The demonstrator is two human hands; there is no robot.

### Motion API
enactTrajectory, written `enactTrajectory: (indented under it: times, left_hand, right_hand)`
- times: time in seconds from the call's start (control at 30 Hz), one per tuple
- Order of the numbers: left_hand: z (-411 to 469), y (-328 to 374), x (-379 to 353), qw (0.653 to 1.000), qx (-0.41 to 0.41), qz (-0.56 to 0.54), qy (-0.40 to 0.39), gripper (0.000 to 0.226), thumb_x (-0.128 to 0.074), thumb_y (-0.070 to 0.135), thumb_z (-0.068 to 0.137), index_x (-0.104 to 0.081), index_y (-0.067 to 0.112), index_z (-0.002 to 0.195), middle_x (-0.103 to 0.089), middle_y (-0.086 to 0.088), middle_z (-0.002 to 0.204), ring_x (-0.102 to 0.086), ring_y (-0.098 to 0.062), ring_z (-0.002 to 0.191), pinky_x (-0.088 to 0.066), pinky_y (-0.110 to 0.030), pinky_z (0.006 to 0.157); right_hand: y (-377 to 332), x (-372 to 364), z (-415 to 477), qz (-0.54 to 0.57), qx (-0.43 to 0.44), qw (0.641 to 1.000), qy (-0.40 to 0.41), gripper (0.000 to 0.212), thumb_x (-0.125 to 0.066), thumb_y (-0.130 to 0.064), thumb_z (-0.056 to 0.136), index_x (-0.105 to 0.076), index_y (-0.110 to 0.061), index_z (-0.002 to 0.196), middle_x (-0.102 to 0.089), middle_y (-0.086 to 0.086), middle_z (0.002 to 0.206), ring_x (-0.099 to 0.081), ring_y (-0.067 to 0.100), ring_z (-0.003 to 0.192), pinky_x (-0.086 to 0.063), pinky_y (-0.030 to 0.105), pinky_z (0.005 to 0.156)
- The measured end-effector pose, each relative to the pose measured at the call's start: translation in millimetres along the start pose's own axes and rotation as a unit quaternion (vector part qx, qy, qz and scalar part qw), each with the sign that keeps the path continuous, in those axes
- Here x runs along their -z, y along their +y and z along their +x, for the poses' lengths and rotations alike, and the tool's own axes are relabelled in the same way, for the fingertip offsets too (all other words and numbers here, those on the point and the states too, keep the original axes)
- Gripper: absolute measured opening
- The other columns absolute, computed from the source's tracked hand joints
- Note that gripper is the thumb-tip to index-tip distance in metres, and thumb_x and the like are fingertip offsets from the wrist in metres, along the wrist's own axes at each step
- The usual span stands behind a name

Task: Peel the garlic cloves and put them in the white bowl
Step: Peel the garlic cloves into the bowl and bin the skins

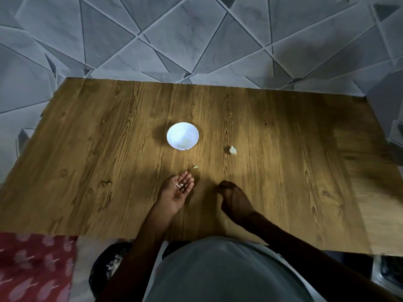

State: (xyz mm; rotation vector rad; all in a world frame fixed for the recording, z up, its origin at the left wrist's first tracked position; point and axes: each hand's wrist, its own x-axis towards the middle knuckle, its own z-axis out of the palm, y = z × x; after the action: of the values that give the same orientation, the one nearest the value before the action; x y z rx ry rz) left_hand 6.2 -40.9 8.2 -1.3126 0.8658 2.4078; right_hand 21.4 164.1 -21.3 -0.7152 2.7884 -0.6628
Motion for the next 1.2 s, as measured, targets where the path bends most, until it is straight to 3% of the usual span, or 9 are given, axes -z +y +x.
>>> enactTrajectory:
  times: [0.1, 0.17, 0.27, 0.47, 0.6, 0.8, 0.97, 1.07, 1.2]
  left_hand:
    - [-0.8, 2.1, 2.4, 1.000, -0.003, -0.006, 0.002, 0.031, -0.036, 0.014, 0.103, -0.063, 0.004, 0.095, -0.065, -0.010, 0.095, -0.062, -0.019, 0.087, -0.044, -0.030, 0.090]
    - [-1.8, 2.0, 3.2, 1.000, -0.002, -0.008, 0.002, 0.030, -0.036, 0.014, 0.103, -0.063, 0.003, 0.094, -0.065, -0.010, 0.095, -0.062, -0.019, 0.087, -0.045, -0.031, 0.089]
    - [-3.5, 1.8, 2.5, 1.000, 0.003, -0.010, 0.003, 0.032, -0.035, 0.014, 0.103, -0.062, 0.003, 0.094, -0.064, -0.011, 0.094, -0.062, -0.020, 0.086, -0.049, -0.031, 0.082]
    - [-2.3, 3.5, -0.3, 1.000, 0.003, -0.013, -0.004, 0.033, -0.033, 0.014, 0.103, -0.062, 0.004, 0.092, -0.069, -0.009, 0.083, -0.061, -0.019, 0.085, -0.047, -0.031, 0.093]
    - [-1.2, 5.6, -2.8, 1.000, 0.003, -0.012, -0.005, 0.032, -0.034, 0.014, 0.102, -0.062, 0.005, 0.090, -0.072, -0.006, 0.065, -0.062, -0.018, 0.083, -0.051, -0.028, 0.078]
    - [1.9, 7.9, -3.9, 1.000, 0.002, -0.022, -0.014, 0.033, -0.034, 0.015, 0.102, -0.062, 0.004, 0.091, -0.066, -0.009, 0.088, -0.061, -0.018, 0.085, -0.050, -0.028, 0.078]
    - [2.3, 10.8, -5.7, 1.000, -0.001, -0.019, -0.024, 0.032, -0.033, 0.014, 0.102, -0.063, 0.004, 0.093, -0.066, -0.009, 0.091, -0.061, -0.018, 0.086, -0.050, -0.030, 0.084]
    - [1.8, 13.3, -5.4, 0.999, -0.003, -0.024, -0.027, 0.033, -0.032, 0.015, 0.103, -0.062, 0.003, 0.094, -0.065, -0.010, 0.093, -0.061, -0.019, 0.087, -0.046, -0.032, 0.090]
    - [5.1, 16.1, -2.1, 0.999, -0.001, -0.036, -0.027, 0.032, -0.034, 0.016, 0.103, -0.063, 0.004, 0.093, -0.065, -0.010, 0.092, -0.061, -0.019, 0.087, -0.051, -0.030, 0.077]
  right_hand:
    - [11.2, 13.2, 4.2, 0.028, -0.034, 0.997, 0.070, 0.034, -0.058, 0.009, 0.085, -0.071, -0.009, 0.110, -0.068, 0.008, 0.109, -0.066, 0.019, 0.096, -0.054, 0.023, 0.079]
    - [23.1, 18.0, 6.6, 0.015, -0.041, 0.996, 0.074, 0.026, -0.059, 0.007, 0.088, -0.072, -0.008, 0.104, -0.068, 0.009, 0.101, -0.067, 0.021, 0.089, -0.057, 0.027, 0.073]
    - [35.3, 13.9, 4.8, 0.003, -0.050, 0.997, 0.051, 0.022, -0.060, 0.002, 0.090, -0.071, -0.007, 0.107, -0.067, 0.009, 0.102, -0.066, 0.021, 0.087, -0.052, 0.023, 0.072]
    - [28.2, -2.2, -2.6, 0.009, -0.048, 0.998, 0.043, 0.019, -0.055, -0.009, 0.093, -0.070, -0.007, 0.106, -0.066, 0.009, 0.102, -0.065, 0.022, 0.086, -0.050, 0.025, 0.073]
    - [24.2, -0.4, 4.1, 0.027, -0.058, 0.996, 0.060, 0.014, -0.065, -0.004, 0.088, -0.072, -0.009, 0.100, -0.069, 0.009, 0.099, -0.067, 0.022, 0.085, -0.050, 0.025, 0.073]
    - [25.9, 7.2, 15.6, 0.042, -0.064, 0.997, 0.032, 0.013, -0.066, -0.002, 0.088, -0.074, -0.010, 0.094, -0.071, 0.006, 0.093, -0.069, 0.018, 0.077, -0.059, 0.033, 0.070]
    - [23.0, -1.1, 23.7, 0.049, -0.055, 0.997, 0.007, 0.012, -0.064, -0.008, 0.090, -0.074, -0.012, 0.097, -0.071, 0.005, 0.098, -0.068, 0.016, 0.083, -0.058, 0.032, 0.074]
    - [23.4, 1.5, 28.1, 0.063, -0.060, 0.996, -0.011, 0.013, -0.062, -0.004, 0.091, -0.074, -0.009, 0.094, -0.071, 0.005, 0.096, -0.069, 0.018, 0.084, -0.057, 0.029, 0.075]
    - [28.8, 12.3, 23.0, 0.112, -0.072, 0.991, 0.009, 0.025, -0.059, 0.012, 0.085, -0.075, -0.004, 0.095, -0.071, 0.001, 0.097, -0.067, 0.009, 0.087, -0.052, 0.009, 0.073]
